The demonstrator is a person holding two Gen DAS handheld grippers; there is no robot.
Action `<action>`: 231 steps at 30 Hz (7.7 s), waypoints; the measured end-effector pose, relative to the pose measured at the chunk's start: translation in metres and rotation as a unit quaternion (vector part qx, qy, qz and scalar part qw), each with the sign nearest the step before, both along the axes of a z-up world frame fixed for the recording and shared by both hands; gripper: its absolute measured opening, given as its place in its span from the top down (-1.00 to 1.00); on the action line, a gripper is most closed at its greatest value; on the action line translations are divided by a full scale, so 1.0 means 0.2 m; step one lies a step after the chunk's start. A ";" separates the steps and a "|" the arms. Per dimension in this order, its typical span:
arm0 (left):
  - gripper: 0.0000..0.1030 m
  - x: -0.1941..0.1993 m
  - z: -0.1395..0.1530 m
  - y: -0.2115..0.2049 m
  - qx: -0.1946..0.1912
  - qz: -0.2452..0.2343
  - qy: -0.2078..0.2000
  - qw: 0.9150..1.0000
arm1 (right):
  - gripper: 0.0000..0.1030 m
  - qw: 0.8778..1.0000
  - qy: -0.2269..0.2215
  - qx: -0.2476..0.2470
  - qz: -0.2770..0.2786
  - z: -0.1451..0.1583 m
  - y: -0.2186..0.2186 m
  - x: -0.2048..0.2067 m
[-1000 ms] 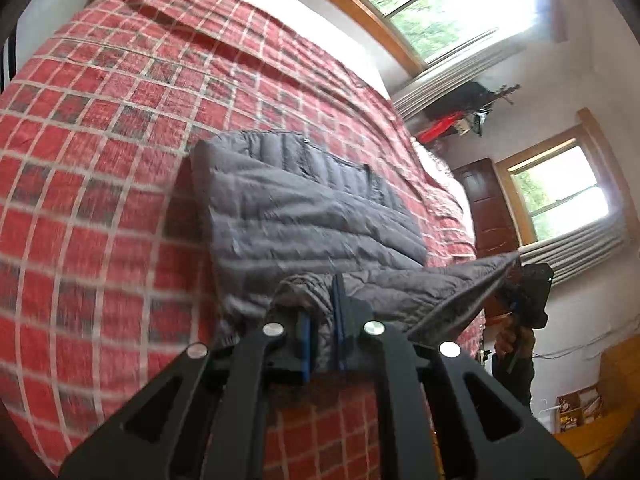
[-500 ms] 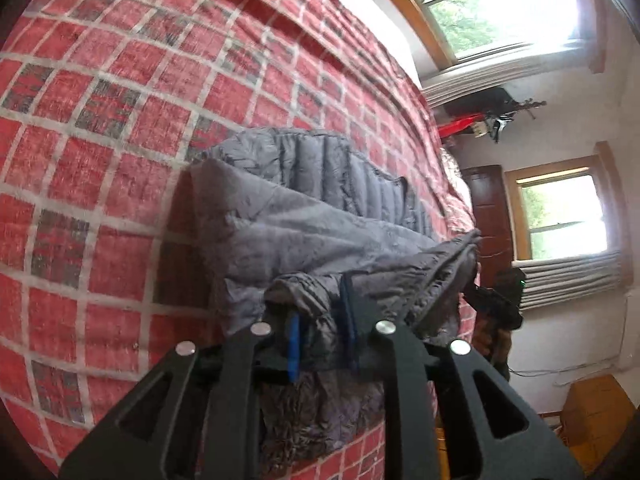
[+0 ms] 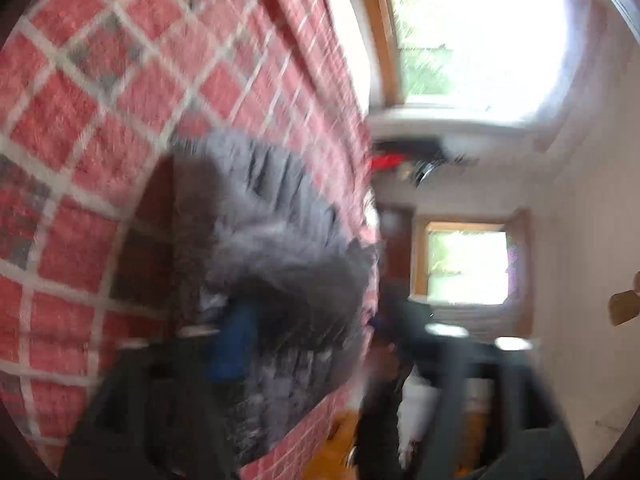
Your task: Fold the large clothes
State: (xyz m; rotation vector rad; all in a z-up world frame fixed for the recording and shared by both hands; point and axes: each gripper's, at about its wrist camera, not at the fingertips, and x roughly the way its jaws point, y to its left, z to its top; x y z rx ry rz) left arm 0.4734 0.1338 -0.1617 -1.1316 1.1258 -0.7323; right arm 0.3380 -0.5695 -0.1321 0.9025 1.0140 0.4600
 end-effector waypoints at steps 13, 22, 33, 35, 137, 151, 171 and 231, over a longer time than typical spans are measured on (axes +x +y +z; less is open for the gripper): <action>-0.66 0.01 0.11 -0.28 0.339 -0.072 -0.101 0.933 | -0.84 0.987 -0.002 -0.155 0.030 -0.15 0.15 0.13; 0.83 -0.09 0.18 -0.33 0.400 -0.061 -0.160 0.900 | 0.62 0.967 -0.054 -0.246 0.044 -0.04 0.28 0.05; 0.90 -0.24 0.47 -0.36 0.409 -0.029 -0.256 0.875 | 0.78 0.946 -0.135 -0.295 0.012 0.30 0.35 -0.10; 0.91 -0.25 0.52 -0.38 0.408 -0.027 -0.275 0.870 | 0.81 0.944 -0.148 -0.294 0.005 0.36 0.35 -0.10; -0.85 -0.52 0.30 -0.35 0.295 -0.100 -0.139 0.940 | -0.50 0.889 -0.078 -0.449 0.032 0.10 0.81 -0.49; -0.85 -0.18 0.04 0.06 0.230 -0.043 -0.003 0.972 | -0.84 0.743 -0.193 -0.607 0.204 -0.04 1.87 -0.71; -0.88 0.30 -0.18 -0.22 0.188 -0.078 -0.001 0.979 | -0.84 0.618 -0.297 -0.675 0.270 -0.29 2.55 -0.39; 0.61 0.58 0.75 -1.17 0.334 -0.142 -0.083 0.928 | 0.54 0.789 -0.333 -0.516 0.025 0.43 2.11 -0.23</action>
